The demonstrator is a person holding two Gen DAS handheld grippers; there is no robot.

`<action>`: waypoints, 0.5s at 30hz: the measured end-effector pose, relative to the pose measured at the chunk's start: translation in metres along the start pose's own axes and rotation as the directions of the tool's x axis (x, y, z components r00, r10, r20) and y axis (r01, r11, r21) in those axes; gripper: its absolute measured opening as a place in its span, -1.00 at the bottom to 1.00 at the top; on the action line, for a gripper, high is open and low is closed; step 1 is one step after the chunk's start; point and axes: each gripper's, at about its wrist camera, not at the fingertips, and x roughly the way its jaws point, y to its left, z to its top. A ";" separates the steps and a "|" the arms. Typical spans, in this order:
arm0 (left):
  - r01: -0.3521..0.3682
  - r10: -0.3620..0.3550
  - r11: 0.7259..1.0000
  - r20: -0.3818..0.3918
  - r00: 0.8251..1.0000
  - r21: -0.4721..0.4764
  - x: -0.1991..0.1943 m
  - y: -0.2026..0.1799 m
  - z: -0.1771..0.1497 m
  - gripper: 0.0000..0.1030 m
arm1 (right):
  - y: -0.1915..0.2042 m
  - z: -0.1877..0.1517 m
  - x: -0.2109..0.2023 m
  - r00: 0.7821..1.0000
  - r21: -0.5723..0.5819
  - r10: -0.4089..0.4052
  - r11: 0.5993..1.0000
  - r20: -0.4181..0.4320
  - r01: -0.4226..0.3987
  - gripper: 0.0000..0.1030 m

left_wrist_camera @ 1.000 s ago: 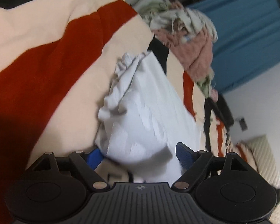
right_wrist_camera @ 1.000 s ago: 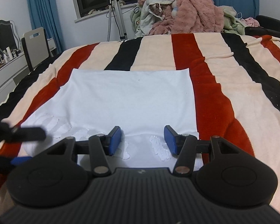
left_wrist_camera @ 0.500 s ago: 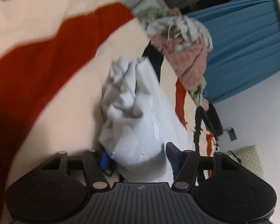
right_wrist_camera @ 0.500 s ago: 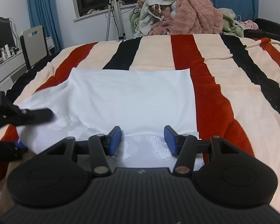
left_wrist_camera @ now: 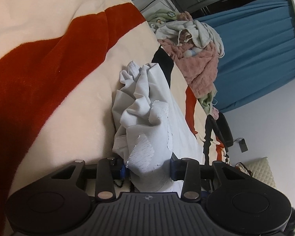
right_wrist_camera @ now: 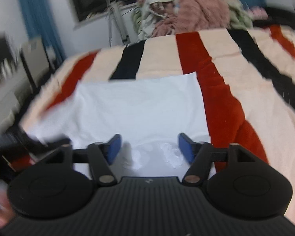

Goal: Fold clothes

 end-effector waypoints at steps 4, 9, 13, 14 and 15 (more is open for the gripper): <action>0.000 0.000 1.000 0.005 1.000 0.001 0.000 0.000 -0.002 -0.22 | -0.031 0.003 -0.030 0.976 0.383 0.211 0.899 0.049 -0.213 0.91; 0.006 -0.006 1.000 0.009 1.000 -0.014 -0.001 0.001 -0.001 -0.25 | -0.058 -0.028 -0.026 0.920 0.706 0.390 0.638 0.049 -0.308 0.93; 0.021 -0.021 0.999 0.014 1.000 -0.037 -0.002 0.003 -0.001 -0.32 | -0.060 -0.048 0.002 0.889 0.789 0.458 0.541 0.014 -0.291 0.93; 0.025 -0.025 0.999 0.016 1.000 -0.044 -0.003 0.004 0.000 -0.33 | -0.060 -0.051 0.007 0.888 0.800 0.460 0.527 0.015 -0.287 0.93; 0.030 -0.029 0.998 0.015 0.999 -0.052 -0.003 0.004 0.000 -0.35 | -0.060 -0.054 0.012 0.887 0.811 0.462 0.513 0.017 -0.283 0.92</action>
